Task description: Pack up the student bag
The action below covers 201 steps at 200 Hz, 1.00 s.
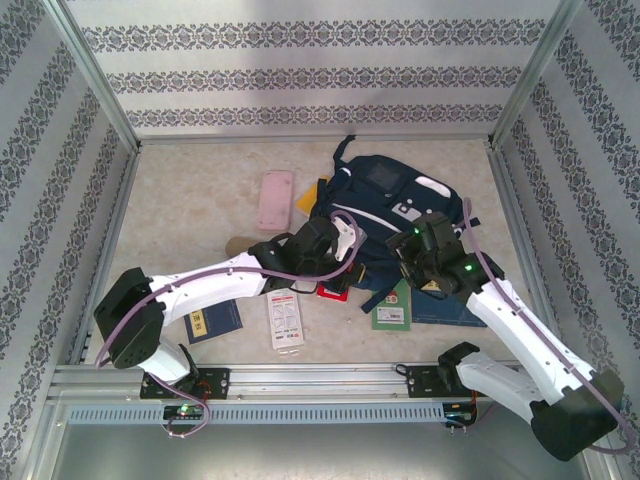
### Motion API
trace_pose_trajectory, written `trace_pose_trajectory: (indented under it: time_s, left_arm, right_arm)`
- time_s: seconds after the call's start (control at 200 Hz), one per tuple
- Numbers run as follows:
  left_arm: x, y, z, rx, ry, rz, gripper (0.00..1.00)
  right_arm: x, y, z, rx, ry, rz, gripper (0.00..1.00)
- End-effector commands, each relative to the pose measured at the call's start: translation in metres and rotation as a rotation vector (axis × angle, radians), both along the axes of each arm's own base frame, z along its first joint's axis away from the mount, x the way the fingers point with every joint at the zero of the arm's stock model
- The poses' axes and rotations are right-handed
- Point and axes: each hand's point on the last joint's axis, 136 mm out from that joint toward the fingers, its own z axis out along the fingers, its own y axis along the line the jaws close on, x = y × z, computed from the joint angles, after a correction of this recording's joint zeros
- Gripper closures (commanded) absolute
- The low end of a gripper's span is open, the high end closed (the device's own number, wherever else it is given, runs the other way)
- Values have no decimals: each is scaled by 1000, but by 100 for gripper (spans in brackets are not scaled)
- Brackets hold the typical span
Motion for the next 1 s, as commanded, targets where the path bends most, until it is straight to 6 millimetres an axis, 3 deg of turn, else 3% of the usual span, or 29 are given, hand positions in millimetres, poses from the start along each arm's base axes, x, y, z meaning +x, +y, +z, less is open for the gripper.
trace_pose_trajectory:
  time_s: [0.0, 0.205, 0.415, 0.545, 0.724, 0.999]
  left_arm:
    - [-6, -27, 34, -117, -30, -59, 100]
    - [-8, -30, 34, -137, -26, -67, 100]
    - [-14, -32, 38, -141, -34, -83, 100]
    - [-18, -33, 38, -135, -41, -99, 100]
    - [-16, -21, 30, -49, -68, -80, 100]
    - [1, 13, 19, 89, -107, 20, 100]
  right_arm:
    - [-13, -1, -6, 48, 17, -28, 39]
    - [-13, 18, -9, 133, 33, -23, 33]
    - [-4, 30, -15, 105, 47, -13, 35]
    - [5, 26, -18, 59, 29, -30, 53]
    - [14, 11, -8, -63, -33, -13, 100]
    - [19, 0, 5, -139, -109, 104, 100]
